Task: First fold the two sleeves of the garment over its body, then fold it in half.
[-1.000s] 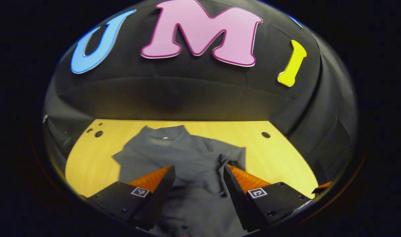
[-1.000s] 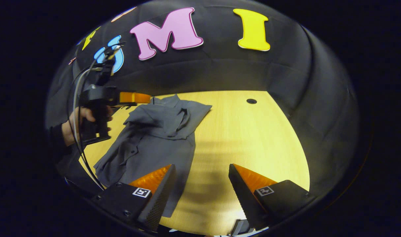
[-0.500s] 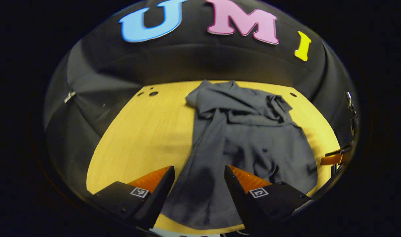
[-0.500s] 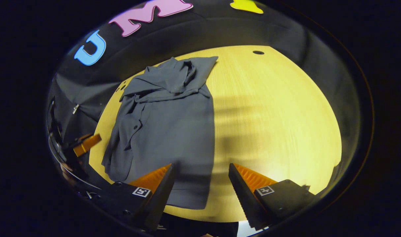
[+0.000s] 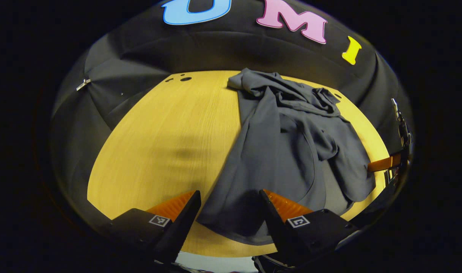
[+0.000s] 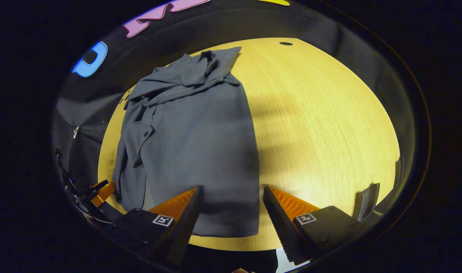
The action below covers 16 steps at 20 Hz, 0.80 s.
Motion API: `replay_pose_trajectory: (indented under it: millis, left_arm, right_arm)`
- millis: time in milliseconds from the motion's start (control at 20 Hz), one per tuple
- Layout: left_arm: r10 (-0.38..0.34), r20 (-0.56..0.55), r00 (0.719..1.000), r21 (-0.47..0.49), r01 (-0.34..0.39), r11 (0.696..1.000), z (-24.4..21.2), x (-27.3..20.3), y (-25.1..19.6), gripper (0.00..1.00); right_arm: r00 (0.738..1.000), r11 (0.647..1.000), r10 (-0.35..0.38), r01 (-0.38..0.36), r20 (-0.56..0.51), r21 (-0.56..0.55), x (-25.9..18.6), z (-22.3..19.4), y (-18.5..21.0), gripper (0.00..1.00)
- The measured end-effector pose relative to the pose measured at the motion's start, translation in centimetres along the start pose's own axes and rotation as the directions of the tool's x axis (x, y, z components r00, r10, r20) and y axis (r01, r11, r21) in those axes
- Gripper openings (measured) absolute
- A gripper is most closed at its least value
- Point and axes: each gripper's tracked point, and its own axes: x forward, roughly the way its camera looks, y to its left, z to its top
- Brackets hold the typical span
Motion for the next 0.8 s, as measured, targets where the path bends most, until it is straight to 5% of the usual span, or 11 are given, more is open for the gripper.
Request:
replay_pose_trajectory:
  millis: [350, 550, 650, 800]
  left_arm:
    - [-0.008, -0.004, 1.000, -0.018, 0.008, 1.000, -1.0, 0.5, -1.2, 0.99]
    - [-0.014, -0.028, 1.000, 0.041, 0.015, 0.999, -1.3, 0.8, -2.0, 0.99]
    - [-0.018, -0.032, 0.999, 0.053, 0.019, 0.998, -1.2, 0.9, -2.6, 0.96]
    - [-0.042, -0.024, 0.999, 0.066, 0.043, 0.997, -1.2, 0.9, -3.6, 0.83]
  right_arm:
    - [0.999, 0.995, -0.032, 0.029, -0.038, -0.094, 0.4, -2.6, 2.8, 1.00]
    - [0.990, 0.956, -0.136, 0.122, -0.035, -0.266, 1.0, -3.5, 2.7, 1.00]
    - [0.991, 0.947, -0.131, 0.116, -0.030, -0.300, 1.1, -3.3, 4.1, 1.00]
    - [0.991, 0.957, -0.135, 0.126, -0.015, -0.262, 1.8, -3.0, 5.0, 0.79]
